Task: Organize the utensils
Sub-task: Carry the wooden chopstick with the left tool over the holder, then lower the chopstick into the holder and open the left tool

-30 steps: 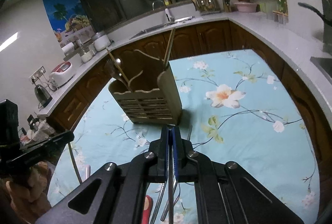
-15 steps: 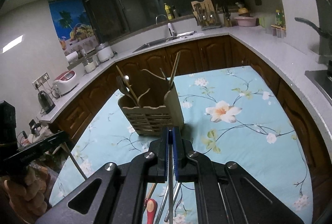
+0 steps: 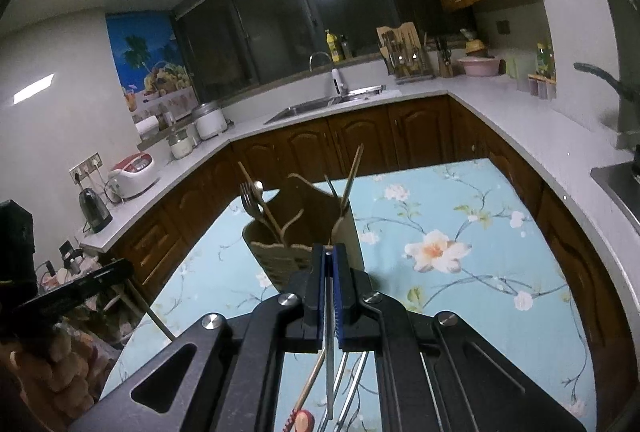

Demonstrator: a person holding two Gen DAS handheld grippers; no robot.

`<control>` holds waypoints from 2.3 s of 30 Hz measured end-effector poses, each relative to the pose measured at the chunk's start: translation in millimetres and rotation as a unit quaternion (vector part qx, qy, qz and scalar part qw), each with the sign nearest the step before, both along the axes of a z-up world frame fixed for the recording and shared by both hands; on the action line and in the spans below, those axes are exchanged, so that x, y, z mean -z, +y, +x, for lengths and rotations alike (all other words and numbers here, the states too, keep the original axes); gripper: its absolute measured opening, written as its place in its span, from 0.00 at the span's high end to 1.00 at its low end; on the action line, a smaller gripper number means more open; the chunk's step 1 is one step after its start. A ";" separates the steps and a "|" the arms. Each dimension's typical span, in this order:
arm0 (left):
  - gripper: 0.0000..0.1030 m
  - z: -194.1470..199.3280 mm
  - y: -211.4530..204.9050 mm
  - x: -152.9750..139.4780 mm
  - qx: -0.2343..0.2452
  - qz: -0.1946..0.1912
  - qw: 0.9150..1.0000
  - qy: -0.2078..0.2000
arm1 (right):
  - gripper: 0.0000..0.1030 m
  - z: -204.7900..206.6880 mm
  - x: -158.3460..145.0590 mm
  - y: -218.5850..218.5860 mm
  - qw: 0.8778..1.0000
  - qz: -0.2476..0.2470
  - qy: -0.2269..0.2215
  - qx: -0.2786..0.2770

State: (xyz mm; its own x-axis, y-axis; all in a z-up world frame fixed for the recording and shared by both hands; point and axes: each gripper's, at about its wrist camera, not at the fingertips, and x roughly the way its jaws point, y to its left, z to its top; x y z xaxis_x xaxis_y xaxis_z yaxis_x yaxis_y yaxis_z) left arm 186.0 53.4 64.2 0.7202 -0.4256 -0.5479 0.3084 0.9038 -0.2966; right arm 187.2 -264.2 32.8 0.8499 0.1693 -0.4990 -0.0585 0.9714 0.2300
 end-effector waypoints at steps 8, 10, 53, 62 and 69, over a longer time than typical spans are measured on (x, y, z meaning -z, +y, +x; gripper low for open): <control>0.97 9.3 6.9 -19.1 -0.012 -0.018 0.999 -0.038 | 0.97 11.5 -17.5 0.3 1.000 0.001 -0.025 -0.001; 0.97 11.7 9.4 -22.2 -0.018 -0.027 0.998 -0.049 | 0.96 14.4 -21.1 -1.3 1.000 0.004 -0.031 -0.001; 0.97 146.6 -4.3 57.2 -0.094 -0.097 0.982 -0.133 | 0.96 123.2 -50.8 -0.9 0.990 -0.001 -0.140 0.023; 0.97 173.2 -20.7 85.2 -0.096 -0.083 0.986 -0.105 | 0.96 131.7 -17.3 -4.4 0.993 0.009 -0.118 0.023; 0.97 184.0 -42.1 88.7 -0.087 -0.053 0.991 -0.086 | 0.97 137.2 1.9 -8.6 0.994 0.021 -0.100 0.026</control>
State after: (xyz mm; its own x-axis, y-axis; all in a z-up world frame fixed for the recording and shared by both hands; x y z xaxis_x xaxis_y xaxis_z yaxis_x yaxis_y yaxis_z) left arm 370.1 11.3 -24.5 0.8667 -0.3358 -0.3689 0.2053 0.9141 -0.3498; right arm 324.5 -272.8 31.0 0.9394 0.1400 -0.3129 -0.0571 0.9639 0.2599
